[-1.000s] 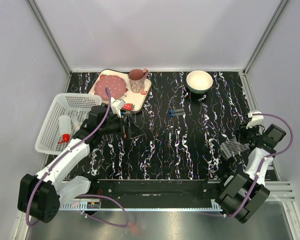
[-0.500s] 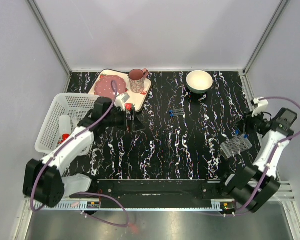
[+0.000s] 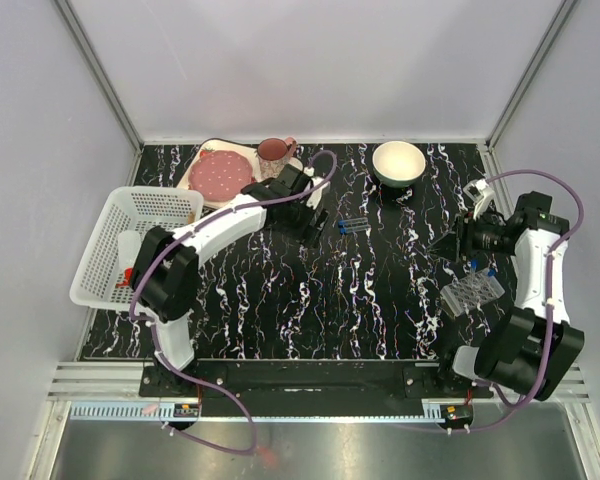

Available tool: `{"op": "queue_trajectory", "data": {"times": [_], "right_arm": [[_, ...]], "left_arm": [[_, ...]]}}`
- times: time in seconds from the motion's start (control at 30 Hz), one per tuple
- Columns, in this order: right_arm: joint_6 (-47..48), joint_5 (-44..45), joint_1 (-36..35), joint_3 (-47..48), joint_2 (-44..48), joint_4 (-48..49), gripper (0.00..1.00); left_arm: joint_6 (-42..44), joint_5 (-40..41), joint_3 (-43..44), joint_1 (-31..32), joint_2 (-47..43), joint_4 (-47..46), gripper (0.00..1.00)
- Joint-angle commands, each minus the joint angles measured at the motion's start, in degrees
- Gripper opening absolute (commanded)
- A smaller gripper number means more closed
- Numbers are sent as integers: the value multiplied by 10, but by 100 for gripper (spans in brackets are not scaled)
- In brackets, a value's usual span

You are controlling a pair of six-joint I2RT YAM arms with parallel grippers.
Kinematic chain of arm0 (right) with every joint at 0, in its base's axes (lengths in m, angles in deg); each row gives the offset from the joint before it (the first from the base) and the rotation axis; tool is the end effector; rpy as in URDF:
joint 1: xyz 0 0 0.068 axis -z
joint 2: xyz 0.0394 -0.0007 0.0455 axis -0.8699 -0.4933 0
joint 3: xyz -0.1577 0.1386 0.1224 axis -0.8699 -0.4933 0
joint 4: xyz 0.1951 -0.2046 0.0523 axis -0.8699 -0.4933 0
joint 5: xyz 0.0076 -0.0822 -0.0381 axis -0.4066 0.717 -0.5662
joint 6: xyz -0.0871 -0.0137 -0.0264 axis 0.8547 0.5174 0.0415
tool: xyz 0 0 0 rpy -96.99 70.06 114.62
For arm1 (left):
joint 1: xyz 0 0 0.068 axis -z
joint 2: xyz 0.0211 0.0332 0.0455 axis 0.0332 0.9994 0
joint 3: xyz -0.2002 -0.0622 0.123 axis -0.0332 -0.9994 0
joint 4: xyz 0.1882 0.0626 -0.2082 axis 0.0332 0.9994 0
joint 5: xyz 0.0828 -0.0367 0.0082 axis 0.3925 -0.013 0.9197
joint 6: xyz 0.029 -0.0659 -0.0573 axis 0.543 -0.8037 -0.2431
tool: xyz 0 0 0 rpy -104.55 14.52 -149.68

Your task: Organize the chemistry lab equipment

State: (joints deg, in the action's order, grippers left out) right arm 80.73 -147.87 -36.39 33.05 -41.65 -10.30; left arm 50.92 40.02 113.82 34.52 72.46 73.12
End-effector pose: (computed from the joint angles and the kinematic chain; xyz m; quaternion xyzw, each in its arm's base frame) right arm 0.2693 -0.0413 0.2373 -0.2232 0.8279 0.3463 0.3805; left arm 0.3472 -0.2771 0.1793 0.2820 0.9061 -0.1984 0.2453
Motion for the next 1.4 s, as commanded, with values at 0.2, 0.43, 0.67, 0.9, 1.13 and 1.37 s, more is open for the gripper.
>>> {"op": "queue_trajectory", "data": {"times": [0.2, 0.43, 0.67, 0.9, 1.13, 1.37], "right_arm": [[-111, -59, -27, -33, -8, 104, 55], [-115, -57, -27, -46, 3, 119, 56], [-114, -56, -26, -51, 3, 123, 56], [-113, -57, -27, -51, 0, 124, 56], [-112, -58, -27, -51, -4, 124, 56], [-111, -60, -27, -52, -2, 124, 56]], "left_arm": [[45, 158, -31, -76, -1, 16, 78], [17, 132, 2, -161, 26, 24, 81], [76, 67, 36, -192, 63, 33, 85], [109, 32, 51, -200, 100, 43, 86], [105, 47, 61, -205, 130, 42, 86], [102, 65, 80, -204, 149, 40, 88]]}}
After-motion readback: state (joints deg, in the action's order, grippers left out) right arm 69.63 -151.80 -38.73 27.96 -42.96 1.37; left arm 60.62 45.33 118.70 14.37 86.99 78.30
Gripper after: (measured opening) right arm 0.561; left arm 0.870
